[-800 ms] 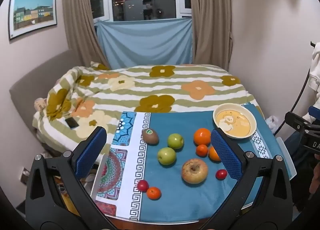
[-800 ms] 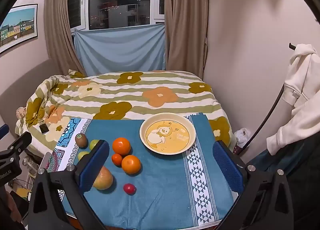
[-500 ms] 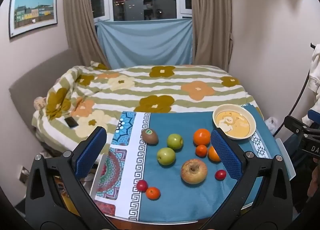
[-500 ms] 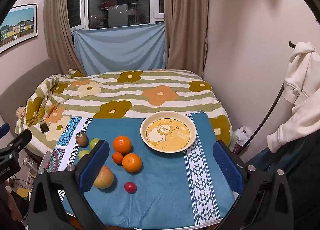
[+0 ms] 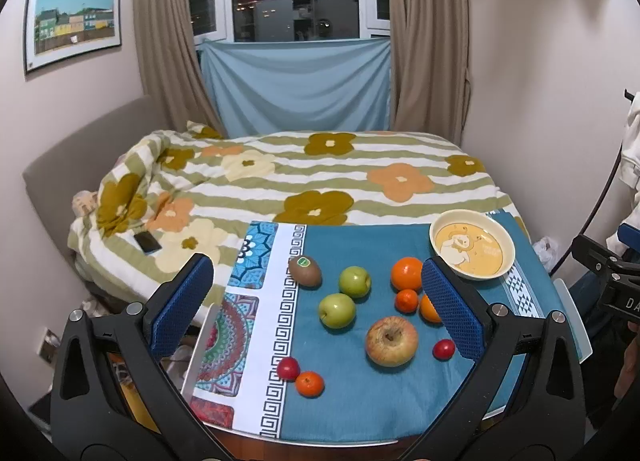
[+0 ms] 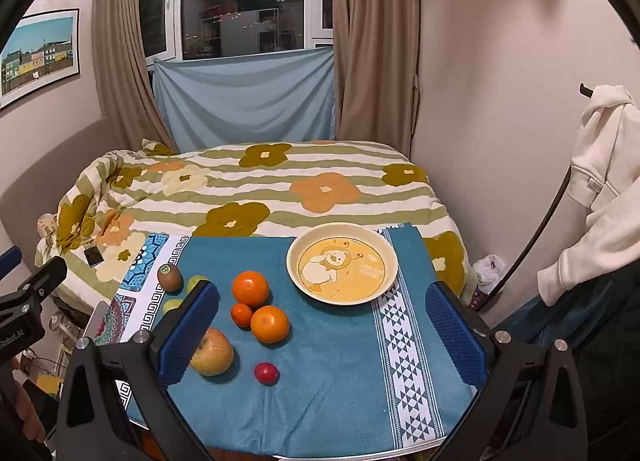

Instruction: Organize fruits

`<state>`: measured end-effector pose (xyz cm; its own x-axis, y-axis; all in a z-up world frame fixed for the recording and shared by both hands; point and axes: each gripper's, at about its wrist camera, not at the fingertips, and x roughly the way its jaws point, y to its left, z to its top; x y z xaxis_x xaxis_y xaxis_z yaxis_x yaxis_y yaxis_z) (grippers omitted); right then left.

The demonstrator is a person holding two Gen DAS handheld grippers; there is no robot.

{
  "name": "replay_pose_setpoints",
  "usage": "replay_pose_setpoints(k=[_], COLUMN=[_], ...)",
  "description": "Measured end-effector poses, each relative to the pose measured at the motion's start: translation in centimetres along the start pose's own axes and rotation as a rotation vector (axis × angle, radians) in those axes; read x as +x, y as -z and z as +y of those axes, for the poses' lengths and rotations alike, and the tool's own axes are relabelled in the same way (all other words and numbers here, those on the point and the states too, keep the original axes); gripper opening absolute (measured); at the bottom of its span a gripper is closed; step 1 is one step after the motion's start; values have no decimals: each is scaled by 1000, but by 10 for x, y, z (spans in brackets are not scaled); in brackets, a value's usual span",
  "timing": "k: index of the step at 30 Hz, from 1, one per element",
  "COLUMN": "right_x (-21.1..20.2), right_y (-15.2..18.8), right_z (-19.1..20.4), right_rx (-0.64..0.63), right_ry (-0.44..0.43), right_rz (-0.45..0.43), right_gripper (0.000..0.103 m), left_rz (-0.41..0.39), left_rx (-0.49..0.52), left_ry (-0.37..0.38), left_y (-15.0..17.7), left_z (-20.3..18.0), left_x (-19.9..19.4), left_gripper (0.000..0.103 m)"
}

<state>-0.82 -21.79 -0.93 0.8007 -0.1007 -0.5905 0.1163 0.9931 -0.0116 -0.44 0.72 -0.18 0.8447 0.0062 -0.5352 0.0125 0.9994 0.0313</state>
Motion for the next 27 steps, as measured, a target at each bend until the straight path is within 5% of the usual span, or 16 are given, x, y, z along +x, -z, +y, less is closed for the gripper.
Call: replay_pose_setpoints(k=[27], right_x=[-7], right_y=[2], right_z=[5], right_rx=[-2], right_ry=[-8], right_rz=[-3], right_gripper=[103], left_rz=[-5], left_rx=[0], left_ry=[0], left_y=[-1], left_z=[1], left_x=[0], left_gripper=[103])
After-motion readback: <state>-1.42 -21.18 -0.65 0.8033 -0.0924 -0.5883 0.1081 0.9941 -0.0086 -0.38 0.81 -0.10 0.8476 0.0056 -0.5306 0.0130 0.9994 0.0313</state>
